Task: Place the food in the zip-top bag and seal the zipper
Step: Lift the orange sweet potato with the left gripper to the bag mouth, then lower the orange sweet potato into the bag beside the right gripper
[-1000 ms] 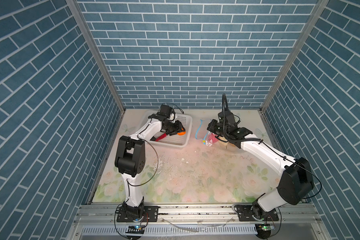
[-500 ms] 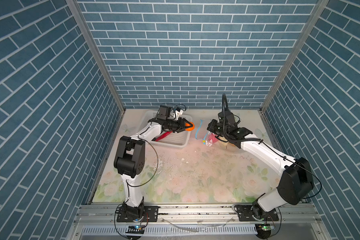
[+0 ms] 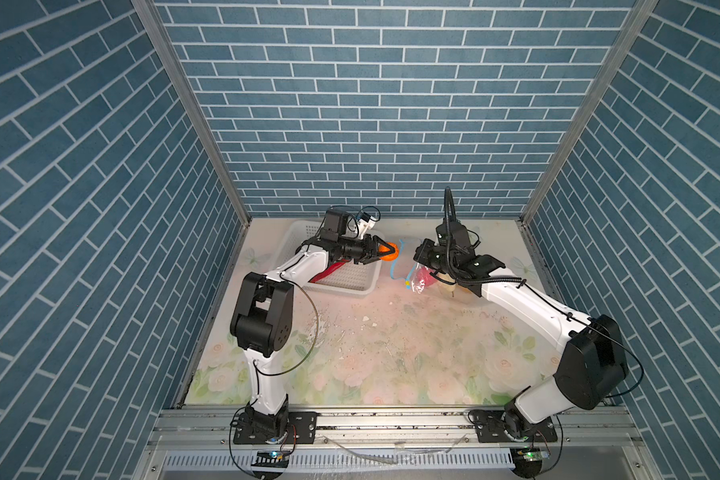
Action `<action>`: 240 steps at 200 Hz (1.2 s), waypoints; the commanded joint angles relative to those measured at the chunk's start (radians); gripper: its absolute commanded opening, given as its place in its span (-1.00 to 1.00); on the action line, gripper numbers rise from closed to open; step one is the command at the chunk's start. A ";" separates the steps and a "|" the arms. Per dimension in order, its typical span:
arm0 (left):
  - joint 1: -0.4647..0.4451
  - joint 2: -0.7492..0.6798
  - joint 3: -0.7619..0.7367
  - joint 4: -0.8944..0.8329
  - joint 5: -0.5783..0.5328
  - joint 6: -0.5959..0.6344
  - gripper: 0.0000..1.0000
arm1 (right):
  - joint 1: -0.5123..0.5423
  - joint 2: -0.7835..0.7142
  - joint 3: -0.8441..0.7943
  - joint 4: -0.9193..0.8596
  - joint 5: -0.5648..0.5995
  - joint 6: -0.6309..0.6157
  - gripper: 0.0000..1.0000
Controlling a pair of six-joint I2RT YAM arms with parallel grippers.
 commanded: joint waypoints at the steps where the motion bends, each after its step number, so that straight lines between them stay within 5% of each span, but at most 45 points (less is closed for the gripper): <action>1: -0.012 0.014 0.037 0.033 -0.013 -0.006 0.01 | -0.004 -0.013 -0.002 0.023 -0.009 0.037 -1.00; 240: -0.119 0.212 0.292 -0.192 -0.087 0.126 0.01 | -0.004 -0.005 0.007 0.024 -0.031 0.046 -1.00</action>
